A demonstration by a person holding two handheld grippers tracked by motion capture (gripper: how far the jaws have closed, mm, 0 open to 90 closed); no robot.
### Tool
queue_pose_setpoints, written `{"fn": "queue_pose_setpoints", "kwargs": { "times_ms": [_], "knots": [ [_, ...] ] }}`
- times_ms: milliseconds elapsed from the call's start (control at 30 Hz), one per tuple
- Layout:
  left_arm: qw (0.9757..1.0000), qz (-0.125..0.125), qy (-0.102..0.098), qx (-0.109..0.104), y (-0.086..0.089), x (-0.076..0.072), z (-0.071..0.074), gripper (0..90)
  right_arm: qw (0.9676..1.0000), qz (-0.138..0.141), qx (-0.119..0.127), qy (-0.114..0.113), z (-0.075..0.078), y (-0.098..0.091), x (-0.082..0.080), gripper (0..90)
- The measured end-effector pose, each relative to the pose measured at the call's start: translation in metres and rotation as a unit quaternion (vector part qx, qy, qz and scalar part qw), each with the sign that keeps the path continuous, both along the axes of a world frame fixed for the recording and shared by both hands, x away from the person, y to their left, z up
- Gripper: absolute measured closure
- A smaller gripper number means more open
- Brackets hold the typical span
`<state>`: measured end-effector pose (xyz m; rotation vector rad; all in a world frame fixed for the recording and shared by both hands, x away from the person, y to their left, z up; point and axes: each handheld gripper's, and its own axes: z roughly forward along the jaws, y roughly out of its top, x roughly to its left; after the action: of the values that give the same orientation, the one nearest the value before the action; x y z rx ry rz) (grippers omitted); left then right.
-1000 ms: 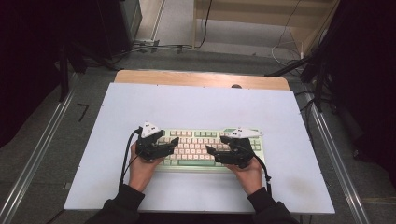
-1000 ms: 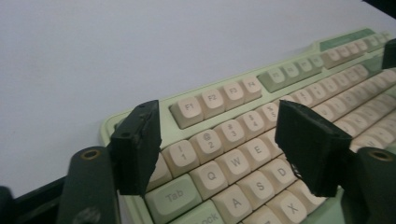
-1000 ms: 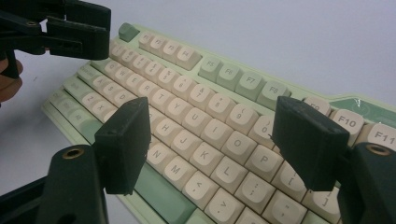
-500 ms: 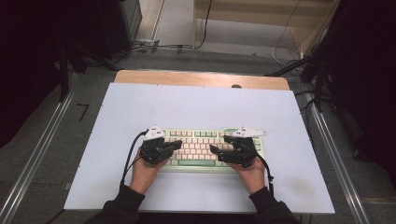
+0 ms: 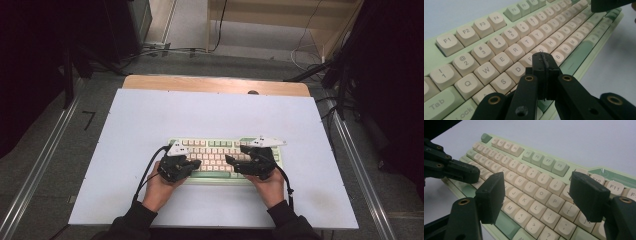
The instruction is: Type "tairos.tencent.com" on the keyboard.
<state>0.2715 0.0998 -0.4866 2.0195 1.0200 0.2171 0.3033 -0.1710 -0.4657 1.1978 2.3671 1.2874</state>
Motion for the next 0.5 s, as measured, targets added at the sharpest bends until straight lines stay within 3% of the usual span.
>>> {"fn": "queue_pose_setpoints", "kwargs": {
  "times_ms": [367, 500],
  "knots": [
    [1.0000, 0.002, 0.000, 0.004, -0.0011, 0.0000, -0.0023, 90.0, 1.0000, 0.002, -0.001, -0.001, -0.0005, 0.0001, -0.0007, 27.3],
    [0.9999, -0.002, 0.001, 0.016, -0.0022, 0.0002, -0.0037, 90.0, 1.0000, 0.001, -0.002, 0.002, -0.0007, 0.0003, -0.0006, 27.4]
  ]
}}
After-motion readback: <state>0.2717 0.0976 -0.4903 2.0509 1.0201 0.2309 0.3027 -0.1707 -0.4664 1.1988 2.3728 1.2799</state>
